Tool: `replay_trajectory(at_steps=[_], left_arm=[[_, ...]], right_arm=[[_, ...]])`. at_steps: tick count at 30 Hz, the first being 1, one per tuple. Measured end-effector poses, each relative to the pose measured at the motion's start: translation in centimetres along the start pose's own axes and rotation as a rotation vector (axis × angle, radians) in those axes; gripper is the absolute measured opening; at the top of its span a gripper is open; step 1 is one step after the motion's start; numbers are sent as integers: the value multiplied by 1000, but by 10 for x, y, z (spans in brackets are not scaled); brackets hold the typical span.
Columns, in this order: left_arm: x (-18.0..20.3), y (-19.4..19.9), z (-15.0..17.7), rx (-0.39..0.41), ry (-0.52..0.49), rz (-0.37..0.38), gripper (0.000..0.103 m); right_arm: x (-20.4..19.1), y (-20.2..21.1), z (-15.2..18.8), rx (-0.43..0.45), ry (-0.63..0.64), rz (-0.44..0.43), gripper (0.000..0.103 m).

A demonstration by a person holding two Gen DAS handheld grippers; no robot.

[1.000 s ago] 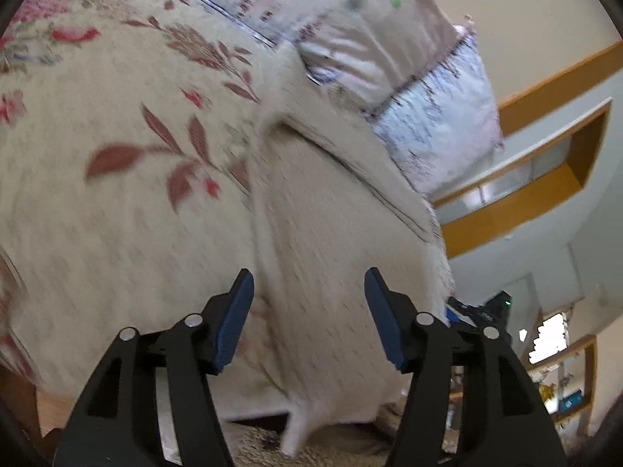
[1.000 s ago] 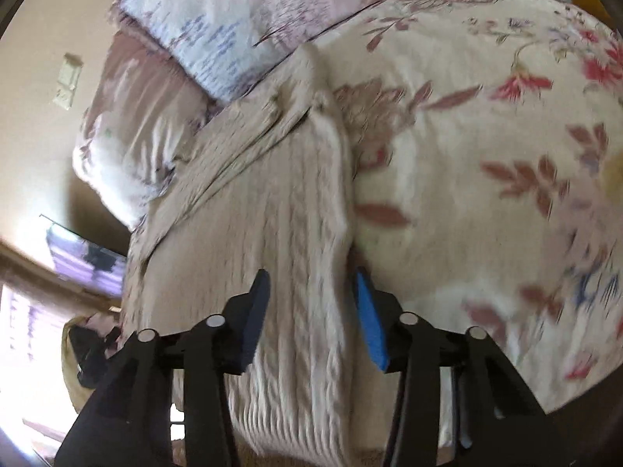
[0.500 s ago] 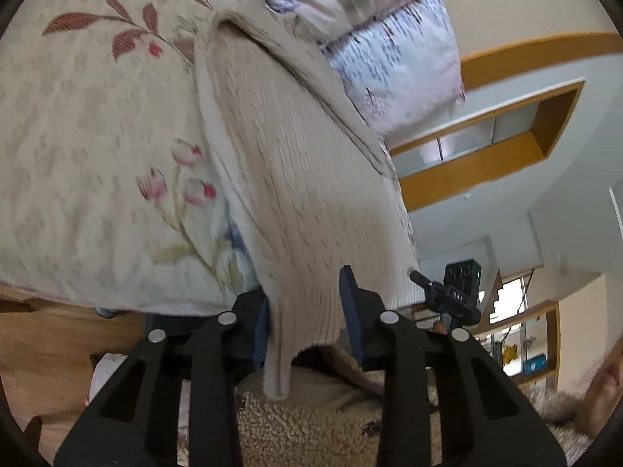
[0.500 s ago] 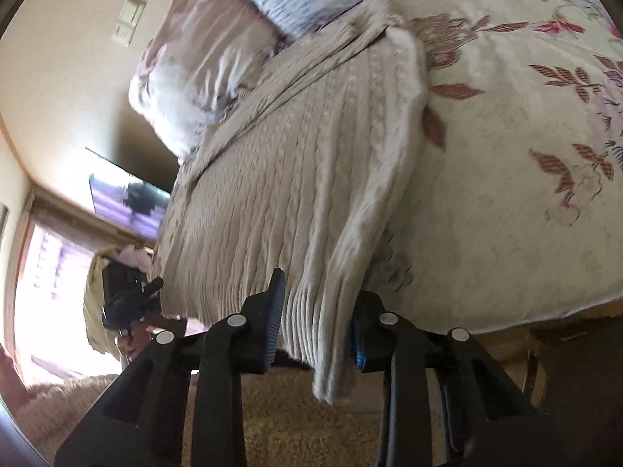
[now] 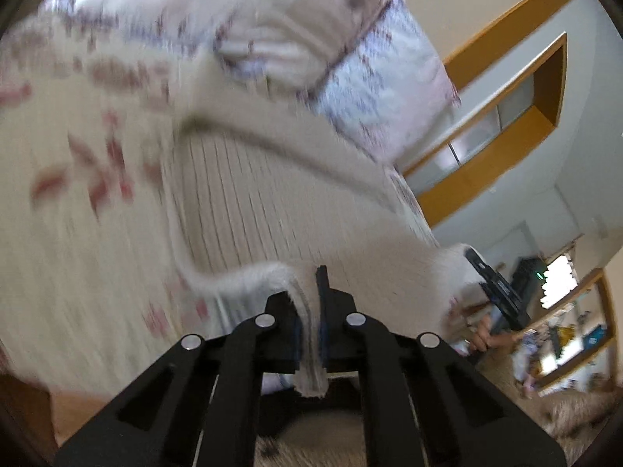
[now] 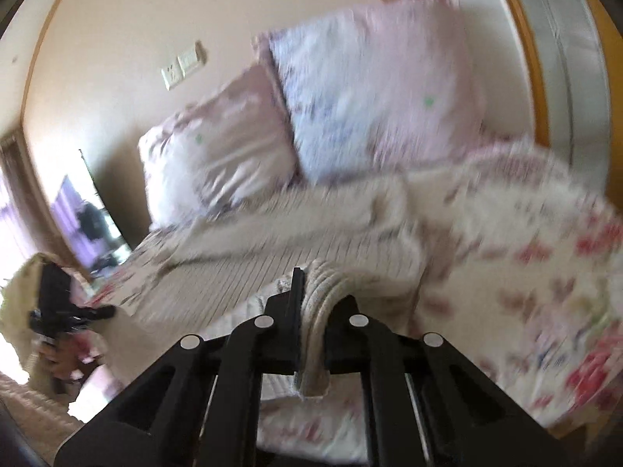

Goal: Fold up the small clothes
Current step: 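Grasp the ribbed hem with both grippers and fold it toward the collar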

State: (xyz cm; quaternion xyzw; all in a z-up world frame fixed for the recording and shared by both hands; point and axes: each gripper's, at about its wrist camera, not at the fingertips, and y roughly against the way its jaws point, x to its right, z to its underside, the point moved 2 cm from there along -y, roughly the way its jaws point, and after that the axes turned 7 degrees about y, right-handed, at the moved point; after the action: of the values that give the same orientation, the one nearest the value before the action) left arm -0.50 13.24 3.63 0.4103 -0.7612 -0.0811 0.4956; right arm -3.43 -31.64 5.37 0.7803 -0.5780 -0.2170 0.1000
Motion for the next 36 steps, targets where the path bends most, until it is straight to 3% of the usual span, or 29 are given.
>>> replay_trajectory(at_steps=[6, 15, 20, 28, 30, 31, 34, 36], left_arm=[[4, 9, -68, 154, 1, -76, 6], [8, -37, -168, 189, -23, -156, 6], [-18, -89, -207, 158, 59, -193, 6], [-75, -137, -222, 84, 295, -175, 6], [-76, -141, -223, 84, 316, -156, 7], [-76, -143, -225, 86, 329, -143, 7], [-75, -149, -233, 93, 355, -120, 23], [-74, -150, -237, 111, 373, -108, 32]], right_arm=[[4, -20, -31, 91, 41, 96, 8], [31, -90, -79, 60, -18, 138, 8], [57, -157, -89, -34, -84, 156, 8], [102, -246, -73, -246, -297, 170, 8], [107, -259, -75, -264, -349, 161, 11], [107, -264, -78, -272, -364, 154, 19], [109, -272, -89, -243, -404, 118, 52], [110, -270, -95, -201, -422, 93, 58]])
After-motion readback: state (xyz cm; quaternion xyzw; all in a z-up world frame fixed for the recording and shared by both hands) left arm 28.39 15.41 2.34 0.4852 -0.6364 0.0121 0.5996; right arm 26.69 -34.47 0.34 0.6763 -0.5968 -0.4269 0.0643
